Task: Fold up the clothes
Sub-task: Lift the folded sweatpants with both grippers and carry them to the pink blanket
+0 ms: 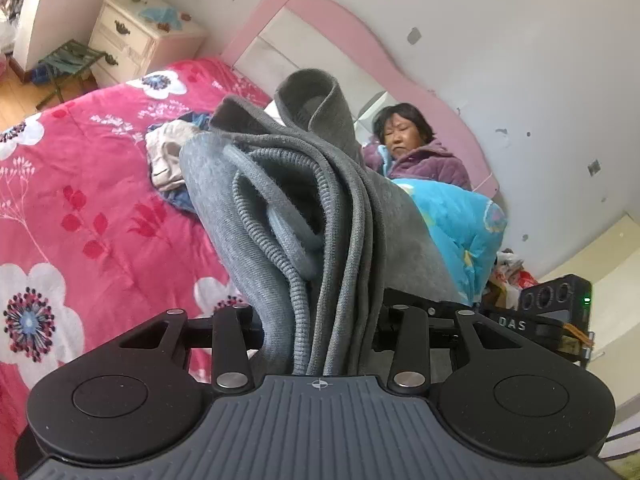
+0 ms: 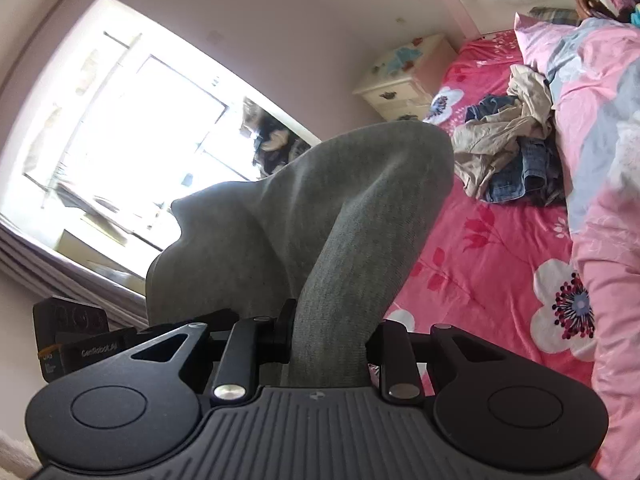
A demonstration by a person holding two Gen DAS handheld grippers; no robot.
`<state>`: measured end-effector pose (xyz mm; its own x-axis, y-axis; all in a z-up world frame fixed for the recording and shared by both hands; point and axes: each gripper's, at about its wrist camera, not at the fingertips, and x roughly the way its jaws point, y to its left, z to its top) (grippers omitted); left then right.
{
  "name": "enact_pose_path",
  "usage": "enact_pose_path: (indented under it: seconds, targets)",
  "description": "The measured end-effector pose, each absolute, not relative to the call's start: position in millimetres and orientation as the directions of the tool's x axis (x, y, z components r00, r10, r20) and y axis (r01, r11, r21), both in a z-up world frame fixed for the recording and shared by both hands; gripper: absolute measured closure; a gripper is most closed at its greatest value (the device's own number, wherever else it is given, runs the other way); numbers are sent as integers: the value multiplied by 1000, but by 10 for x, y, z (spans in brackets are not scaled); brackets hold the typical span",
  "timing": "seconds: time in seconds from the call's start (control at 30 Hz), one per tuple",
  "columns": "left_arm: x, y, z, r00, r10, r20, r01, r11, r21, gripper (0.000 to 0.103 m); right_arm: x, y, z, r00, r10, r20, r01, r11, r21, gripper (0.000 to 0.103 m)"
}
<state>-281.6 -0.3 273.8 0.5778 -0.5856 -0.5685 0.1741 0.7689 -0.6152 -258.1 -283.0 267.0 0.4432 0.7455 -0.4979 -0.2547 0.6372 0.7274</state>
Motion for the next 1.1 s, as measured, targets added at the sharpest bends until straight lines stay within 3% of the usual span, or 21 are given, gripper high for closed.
enact_pose_path:
  seconds: [0.27,0.6,0.87,0.97,1.1]
  targets:
    - [-2205,1324,2495,576,-656,-487,288,721,-631,63,-2028,-1430,2721,519,667,-535,-226,711,666,77]
    - [-1948,2450,2164,654,-594,-468,183,725,-664,63,-1219,-45,2623,423,658,-623,-250,746,618,77]
    - [-2357,2767,1914,788,-427,-443,-22,699,-714,63,-1061,575,2469,245,712,-658,-446,685,576,77]
    - [-2728,2852,1875,849,-298,-437,-130,683,-719,63,-1107,800,2365,141,771,-621,-563,578,591,77]
    - [-3252,2879,1916,886,-63,-459,-288,702,-651,63,-1142,1165,2058,-67,866,-496,-670,330,666,77]
